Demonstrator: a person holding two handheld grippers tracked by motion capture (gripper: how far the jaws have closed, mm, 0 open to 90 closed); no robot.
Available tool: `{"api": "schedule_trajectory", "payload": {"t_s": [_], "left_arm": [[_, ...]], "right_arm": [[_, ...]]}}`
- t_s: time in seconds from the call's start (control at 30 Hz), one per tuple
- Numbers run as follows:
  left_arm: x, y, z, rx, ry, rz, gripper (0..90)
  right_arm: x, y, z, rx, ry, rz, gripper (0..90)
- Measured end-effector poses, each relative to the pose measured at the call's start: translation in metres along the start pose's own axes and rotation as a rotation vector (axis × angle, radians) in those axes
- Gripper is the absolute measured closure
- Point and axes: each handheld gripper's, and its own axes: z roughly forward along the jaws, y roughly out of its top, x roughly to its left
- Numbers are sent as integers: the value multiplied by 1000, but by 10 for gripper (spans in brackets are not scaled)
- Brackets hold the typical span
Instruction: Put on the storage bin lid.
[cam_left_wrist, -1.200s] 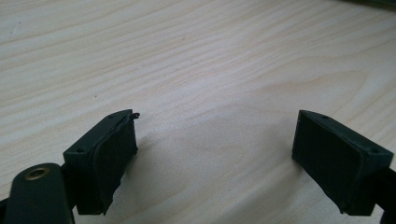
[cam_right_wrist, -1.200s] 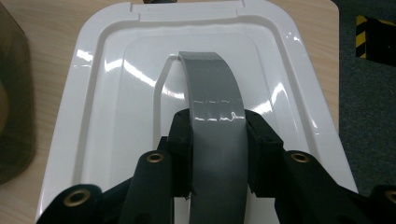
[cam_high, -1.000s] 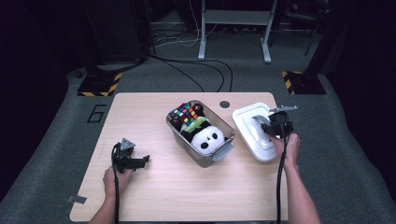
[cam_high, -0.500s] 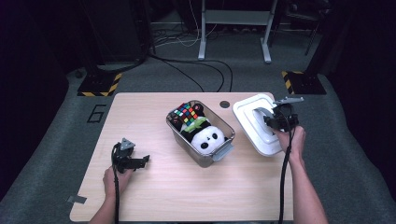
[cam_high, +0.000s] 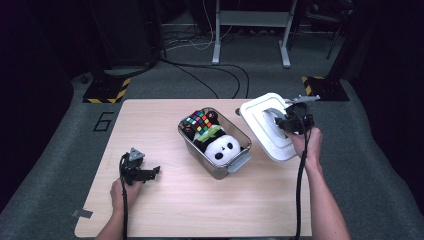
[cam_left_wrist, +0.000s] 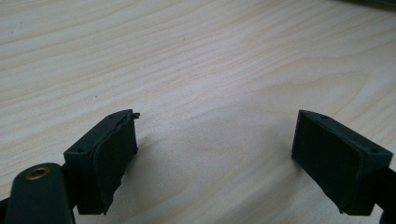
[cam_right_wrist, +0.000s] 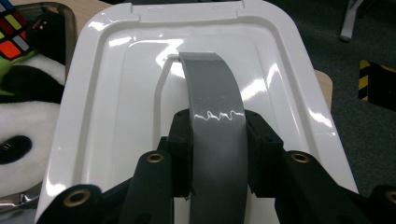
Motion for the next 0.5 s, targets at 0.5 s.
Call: {"api": "schedule_trajectory", "payload": {"t_s": [0.5], "left_arm": [[0,0,0,0,1,-3,137]], "right_arm": [[34,23,-2,-38,68,-29,669]]}}
